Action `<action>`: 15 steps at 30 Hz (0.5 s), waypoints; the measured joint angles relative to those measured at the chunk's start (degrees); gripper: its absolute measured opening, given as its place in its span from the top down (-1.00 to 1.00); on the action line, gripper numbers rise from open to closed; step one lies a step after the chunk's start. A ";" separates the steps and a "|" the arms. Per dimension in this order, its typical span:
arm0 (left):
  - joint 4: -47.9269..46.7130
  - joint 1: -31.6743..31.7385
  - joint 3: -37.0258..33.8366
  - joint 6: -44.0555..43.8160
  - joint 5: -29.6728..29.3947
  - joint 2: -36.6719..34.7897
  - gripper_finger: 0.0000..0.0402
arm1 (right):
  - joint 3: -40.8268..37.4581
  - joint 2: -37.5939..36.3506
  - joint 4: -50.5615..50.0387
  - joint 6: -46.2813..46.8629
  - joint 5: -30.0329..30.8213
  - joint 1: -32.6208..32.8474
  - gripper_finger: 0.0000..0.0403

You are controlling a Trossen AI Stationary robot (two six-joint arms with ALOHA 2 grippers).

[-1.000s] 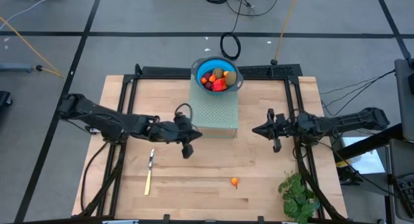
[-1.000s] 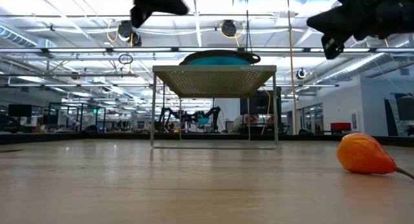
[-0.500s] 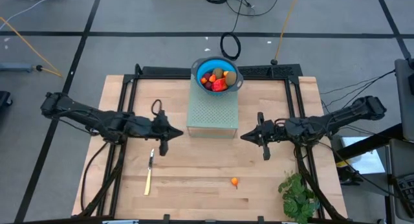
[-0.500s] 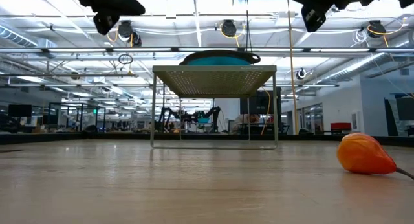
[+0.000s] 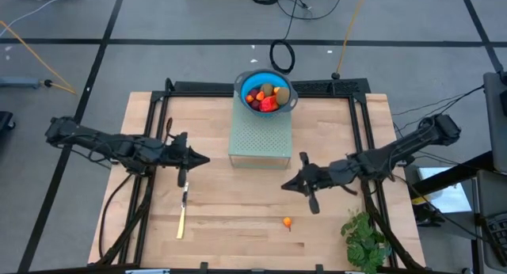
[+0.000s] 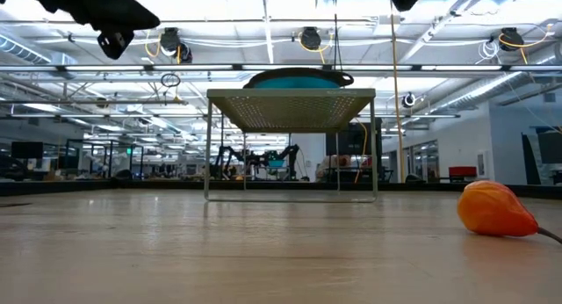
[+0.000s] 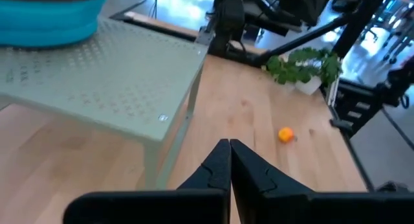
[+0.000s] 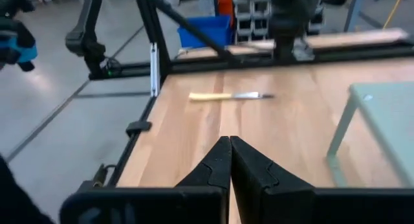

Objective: Pick & Place Fruit
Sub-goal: Put the peach into the blue strainer bowl on the shelf

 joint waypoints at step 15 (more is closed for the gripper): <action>0.08 0.00 -6.34 3.53 0.22 -11.17 0.98 | 17.58 14.04 -18.82 10.40 -0.04 4.32 1.00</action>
